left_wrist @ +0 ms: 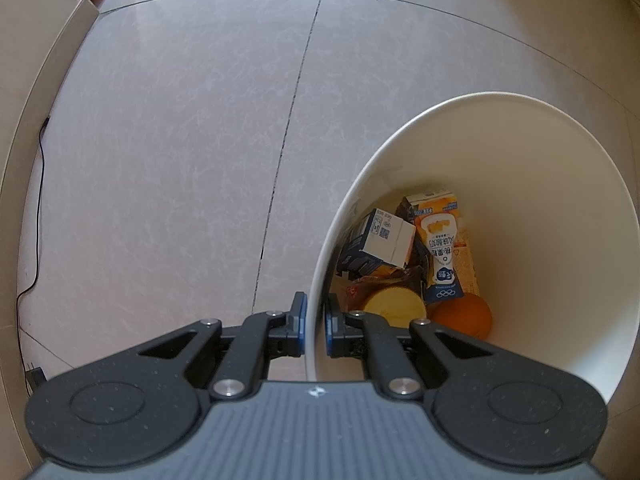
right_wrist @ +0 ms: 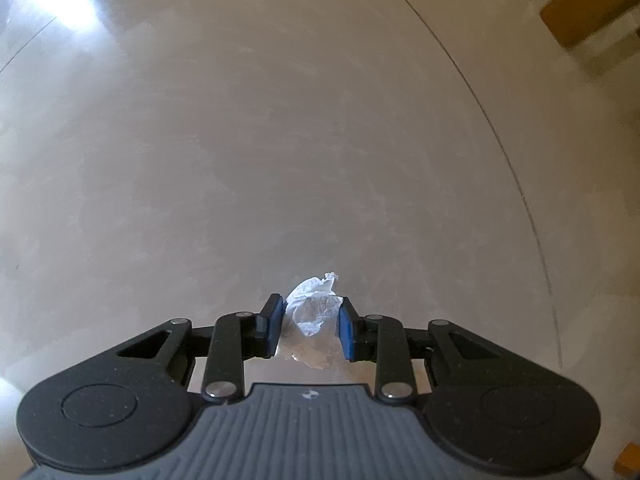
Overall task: Organize objects
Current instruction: 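Carry the tissue into the bin and open the right tool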
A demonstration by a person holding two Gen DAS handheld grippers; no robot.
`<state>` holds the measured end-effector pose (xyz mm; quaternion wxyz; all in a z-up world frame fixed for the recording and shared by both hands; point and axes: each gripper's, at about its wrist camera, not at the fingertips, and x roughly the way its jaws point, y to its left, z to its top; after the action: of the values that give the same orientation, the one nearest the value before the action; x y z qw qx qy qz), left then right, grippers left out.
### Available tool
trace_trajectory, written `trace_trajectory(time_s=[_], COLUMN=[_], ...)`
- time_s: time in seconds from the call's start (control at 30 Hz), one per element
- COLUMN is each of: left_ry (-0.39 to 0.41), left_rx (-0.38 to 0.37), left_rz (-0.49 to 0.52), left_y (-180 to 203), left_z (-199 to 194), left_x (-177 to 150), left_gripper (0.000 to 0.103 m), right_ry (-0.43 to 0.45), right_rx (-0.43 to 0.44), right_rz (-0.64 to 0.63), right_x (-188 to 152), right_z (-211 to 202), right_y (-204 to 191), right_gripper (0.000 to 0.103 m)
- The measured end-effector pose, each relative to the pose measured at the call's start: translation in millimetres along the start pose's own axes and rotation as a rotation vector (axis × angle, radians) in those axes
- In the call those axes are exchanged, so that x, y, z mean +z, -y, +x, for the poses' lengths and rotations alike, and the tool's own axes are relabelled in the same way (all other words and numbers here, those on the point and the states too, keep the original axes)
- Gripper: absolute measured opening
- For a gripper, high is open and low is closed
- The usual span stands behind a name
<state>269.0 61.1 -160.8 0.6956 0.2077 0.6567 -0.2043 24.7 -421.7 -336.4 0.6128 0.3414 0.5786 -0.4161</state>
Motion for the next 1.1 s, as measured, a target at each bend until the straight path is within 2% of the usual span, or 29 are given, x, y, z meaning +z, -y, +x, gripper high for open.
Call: trace_trajectory(time_s=[0.5,0.83,1.1], left_ry=[-0.002,0.001,0.002], left_rx=[-0.006,-0.012,-0.009], left_rz=[-0.004,0.013,0.022], left_y=[-1,-3,-2], left_z=[2,1,1], left_x=[0,-1,-2], left_gripper=[0.007,0.006,0.006], right_ry=[0.029,0.052,0.071], right_rx=[0.067,0.093,0.152], right_rz=[-0.230,-0.414,-0.533], right_x=[-26,-68,-99], right_z=[-107,-167,-221], right_y=[-41,-72,-101], right_gripper=[0.033,0.033,0.033])
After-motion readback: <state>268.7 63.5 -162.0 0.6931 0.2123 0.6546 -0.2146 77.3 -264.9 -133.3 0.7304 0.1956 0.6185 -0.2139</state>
